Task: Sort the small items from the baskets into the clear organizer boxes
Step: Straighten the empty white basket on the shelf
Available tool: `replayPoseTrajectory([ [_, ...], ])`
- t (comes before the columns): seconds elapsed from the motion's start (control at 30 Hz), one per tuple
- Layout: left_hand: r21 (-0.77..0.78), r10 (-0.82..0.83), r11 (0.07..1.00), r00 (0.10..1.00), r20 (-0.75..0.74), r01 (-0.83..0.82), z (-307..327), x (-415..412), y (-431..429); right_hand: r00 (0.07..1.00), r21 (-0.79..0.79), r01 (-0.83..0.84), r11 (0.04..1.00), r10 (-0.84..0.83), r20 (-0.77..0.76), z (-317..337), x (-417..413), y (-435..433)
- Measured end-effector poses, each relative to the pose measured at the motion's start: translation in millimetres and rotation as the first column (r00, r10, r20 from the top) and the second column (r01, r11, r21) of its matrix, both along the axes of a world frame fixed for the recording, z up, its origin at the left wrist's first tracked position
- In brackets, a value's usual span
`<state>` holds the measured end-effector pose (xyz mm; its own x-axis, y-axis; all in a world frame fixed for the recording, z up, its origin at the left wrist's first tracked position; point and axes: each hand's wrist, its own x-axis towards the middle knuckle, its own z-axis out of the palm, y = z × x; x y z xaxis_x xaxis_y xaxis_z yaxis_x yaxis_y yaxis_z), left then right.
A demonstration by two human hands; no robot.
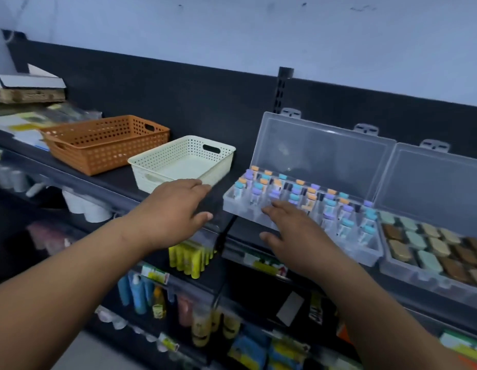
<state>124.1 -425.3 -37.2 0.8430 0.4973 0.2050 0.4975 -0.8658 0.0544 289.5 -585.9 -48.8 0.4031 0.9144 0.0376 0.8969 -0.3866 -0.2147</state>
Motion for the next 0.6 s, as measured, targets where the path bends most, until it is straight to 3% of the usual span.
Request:
replayPoseTrajectory([
  [0.23, -0.008, 0.082, 0.997, 0.996, -0.015, -0.082, -2, -32, 73, 0.995, 0.091, -0.103, 0.991, 0.103, 0.000, 9, -50, 85],
  [0.33, 0.059, 0.134, 0.990, 0.989, -0.064, -0.130, -8, -29, 107, 0.992, 0.098, -0.127, 0.987, 0.124, 0.033, 5, -52, 125],
  [0.47, 0.151, 0.162, 0.979, 0.969, -0.187, -0.134, -16, -18, 147, 0.989, -0.004, -0.122, 0.992, 0.122, 0.083, -4, -40, 179],
  [0.53, 0.129, 0.139, 0.985, 0.964, -0.229, -0.112, -21, -12, 167, 0.980, -0.085, -0.153, 0.985, 0.162, 0.117, -7, -32, 203],
  [0.6, 0.060, 0.103, 0.994, 0.978, -0.180, -0.094, -23, -9, 183, 0.964, -0.109, -0.219, 0.970, 0.232, 0.128, -7, -25, 219],
])
